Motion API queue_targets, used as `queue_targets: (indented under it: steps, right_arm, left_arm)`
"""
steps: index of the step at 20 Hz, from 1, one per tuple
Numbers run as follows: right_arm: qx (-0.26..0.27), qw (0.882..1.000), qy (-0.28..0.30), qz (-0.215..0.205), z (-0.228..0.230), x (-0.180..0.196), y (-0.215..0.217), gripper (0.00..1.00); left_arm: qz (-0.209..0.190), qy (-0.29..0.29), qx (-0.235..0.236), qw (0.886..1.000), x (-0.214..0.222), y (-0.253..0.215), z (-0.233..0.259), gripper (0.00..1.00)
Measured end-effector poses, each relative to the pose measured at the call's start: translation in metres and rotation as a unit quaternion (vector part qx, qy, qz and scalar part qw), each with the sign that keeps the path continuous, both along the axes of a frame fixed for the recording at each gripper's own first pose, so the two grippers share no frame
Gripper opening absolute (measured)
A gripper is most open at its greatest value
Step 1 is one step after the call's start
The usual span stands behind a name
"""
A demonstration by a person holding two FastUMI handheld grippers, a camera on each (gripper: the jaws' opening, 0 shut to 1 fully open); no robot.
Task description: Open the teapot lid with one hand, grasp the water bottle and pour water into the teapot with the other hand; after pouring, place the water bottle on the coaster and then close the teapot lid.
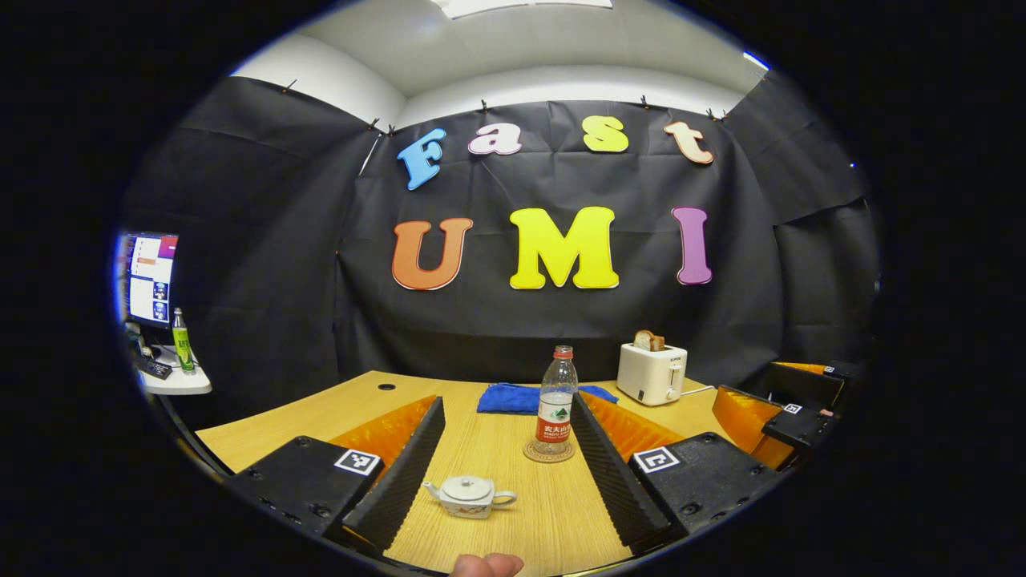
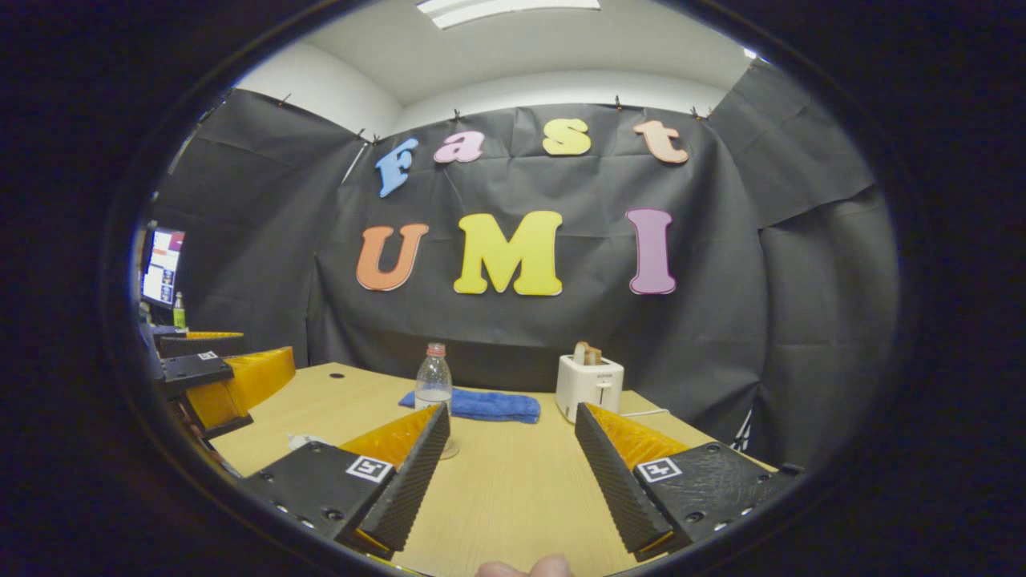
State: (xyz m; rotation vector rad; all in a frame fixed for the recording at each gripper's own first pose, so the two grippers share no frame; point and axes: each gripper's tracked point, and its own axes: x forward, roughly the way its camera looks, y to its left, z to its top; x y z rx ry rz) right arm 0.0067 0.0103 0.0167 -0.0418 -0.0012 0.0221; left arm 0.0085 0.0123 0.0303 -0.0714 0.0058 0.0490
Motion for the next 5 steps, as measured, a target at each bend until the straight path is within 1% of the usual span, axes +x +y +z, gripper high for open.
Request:
queue_targets:
  steps: [5]
  right_arm:
    - [-0.001, 1.0, -0.003, 0.001, -0.0003, -0.0026, 0.0055, 0.95]
  left_arm:
    - [-0.014, -0.003, 0.01, 1.0, 0.0012, -0.0064, -0.0001, 0.98]
